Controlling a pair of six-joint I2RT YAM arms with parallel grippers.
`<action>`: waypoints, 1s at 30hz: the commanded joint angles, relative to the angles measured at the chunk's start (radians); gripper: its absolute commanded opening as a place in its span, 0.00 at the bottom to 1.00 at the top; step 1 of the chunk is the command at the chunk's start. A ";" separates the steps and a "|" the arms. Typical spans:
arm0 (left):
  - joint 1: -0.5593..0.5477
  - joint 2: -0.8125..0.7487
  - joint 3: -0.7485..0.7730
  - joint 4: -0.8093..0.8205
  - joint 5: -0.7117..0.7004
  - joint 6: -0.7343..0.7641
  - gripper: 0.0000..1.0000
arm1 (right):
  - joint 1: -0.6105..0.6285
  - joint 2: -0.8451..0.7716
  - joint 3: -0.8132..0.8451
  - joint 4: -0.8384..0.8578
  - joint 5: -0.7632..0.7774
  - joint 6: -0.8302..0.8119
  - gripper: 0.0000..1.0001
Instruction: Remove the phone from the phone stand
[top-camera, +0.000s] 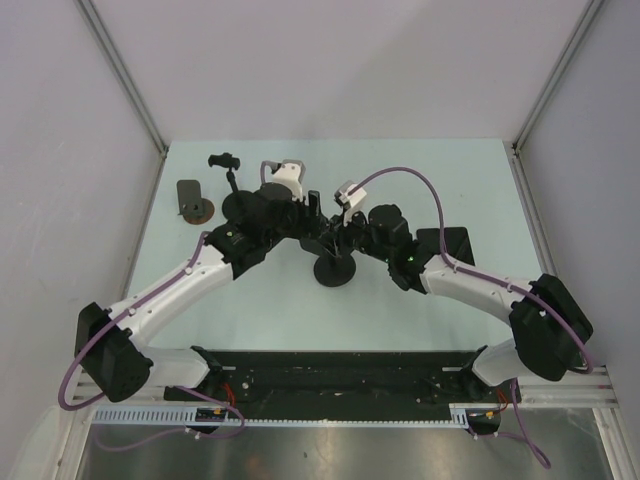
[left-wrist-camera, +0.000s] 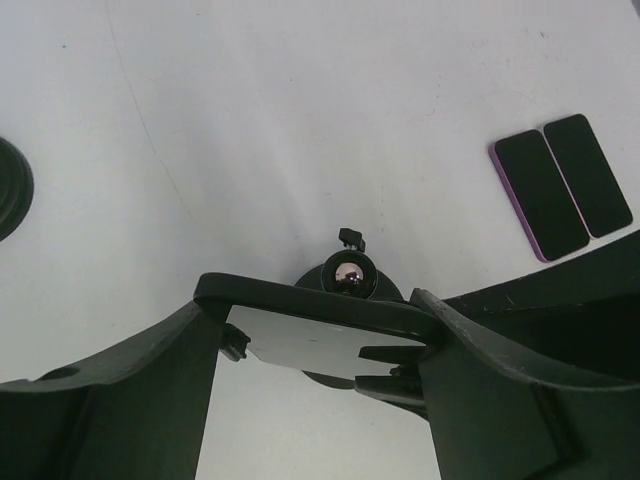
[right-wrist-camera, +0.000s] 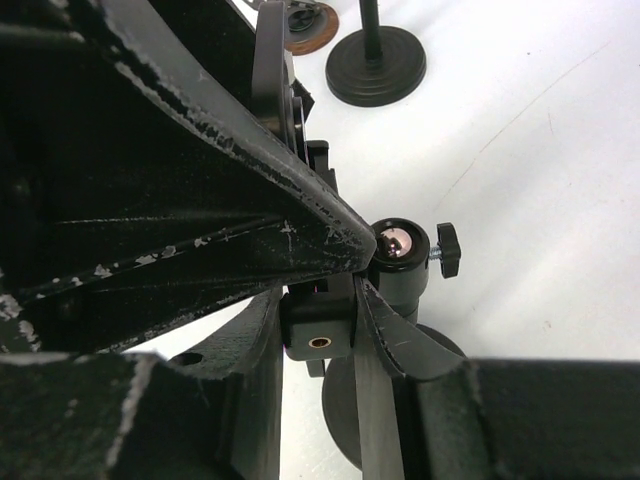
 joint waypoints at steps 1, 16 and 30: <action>0.040 -0.095 0.016 0.131 0.066 0.048 0.00 | -0.049 -0.047 -0.042 -0.035 0.146 0.007 0.00; 0.275 -0.101 -0.013 0.117 0.614 0.295 0.00 | -0.168 -0.078 -0.056 -0.081 -0.126 -0.022 0.00; 0.332 -0.081 0.008 0.007 0.707 0.443 0.00 | -0.259 -0.078 -0.054 -0.097 -0.227 0.015 0.00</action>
